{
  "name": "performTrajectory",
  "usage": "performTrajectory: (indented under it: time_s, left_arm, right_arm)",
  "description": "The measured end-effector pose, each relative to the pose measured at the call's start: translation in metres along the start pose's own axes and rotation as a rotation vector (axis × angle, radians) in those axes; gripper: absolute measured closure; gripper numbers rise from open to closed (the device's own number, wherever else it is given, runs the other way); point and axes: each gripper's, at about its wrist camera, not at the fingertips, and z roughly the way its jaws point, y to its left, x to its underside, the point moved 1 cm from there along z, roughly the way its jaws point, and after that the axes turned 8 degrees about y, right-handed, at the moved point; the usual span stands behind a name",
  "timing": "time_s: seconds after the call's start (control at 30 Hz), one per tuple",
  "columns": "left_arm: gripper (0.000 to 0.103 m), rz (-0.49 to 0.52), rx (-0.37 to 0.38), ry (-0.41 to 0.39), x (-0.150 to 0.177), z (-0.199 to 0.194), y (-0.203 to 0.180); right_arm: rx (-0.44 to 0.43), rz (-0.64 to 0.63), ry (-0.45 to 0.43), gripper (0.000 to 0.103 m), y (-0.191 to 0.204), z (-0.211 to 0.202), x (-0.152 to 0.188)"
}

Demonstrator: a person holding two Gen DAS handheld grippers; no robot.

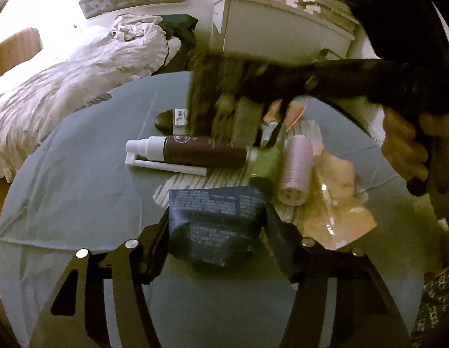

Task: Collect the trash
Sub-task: 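Grasp the dark blue packet with the left gripper while the right grasps a thin stick, then carry the blue packet and stick over the black bin and open both grippers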

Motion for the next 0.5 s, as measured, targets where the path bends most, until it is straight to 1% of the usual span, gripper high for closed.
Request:
performTrajectory:
  time_s: [0.13, 0.17, 0.2, 0.3, 0.4, 0.43, 0.5]
  left_arm:
    - [0.046, -0.049, 0.038, -0.055, -0.003, -0.015, 0.0]
    - [0.046, -0.059, 0.048, -0.074, -0.004, -0.019, -0.001]
    - [0.046, -0.068, 0.057, -0.098, -0.007, -0.025, -0.004]
    - [0.046, -0.075, 0.081, -0.147, -0.019, -0.036, -0.015]
    - [0.046, -0.067, 0.101, -0.186, -0.035, -0.043, -0.027]
    - [0.046, -0.061, 0.114, -0.207, -0.043, -0.046, -0.035]
    - [0.046, -0.059, 0.14, -0.239, -0.058, -0.048, -0.045]
  right_arm:
    - [-0.036, 0.105, -0.142, 0.101, -0.021, -0.048, 0.015]
    - [-0.031, 0.134, -0.178, 0.101, -0.029, -0.061, 0.022]
    - [-0.025, 0.15, -0.197, 0.101, -0.033, -0.069, 0.028]
    - [0.004, 0.237, -0.29, 0.101, -0.056, -0.101, 0.053]
    - [0.054, 0.333, -0.386, 0.101, -0.083, -0.132, 0.081]
    - [0.077, 0.377, -0.427, 0.101, -0.095, -0.146, 0.094]
    - [0.124, 0.418, -0.474, 0.101, -0.109, -0.163, 0.109]
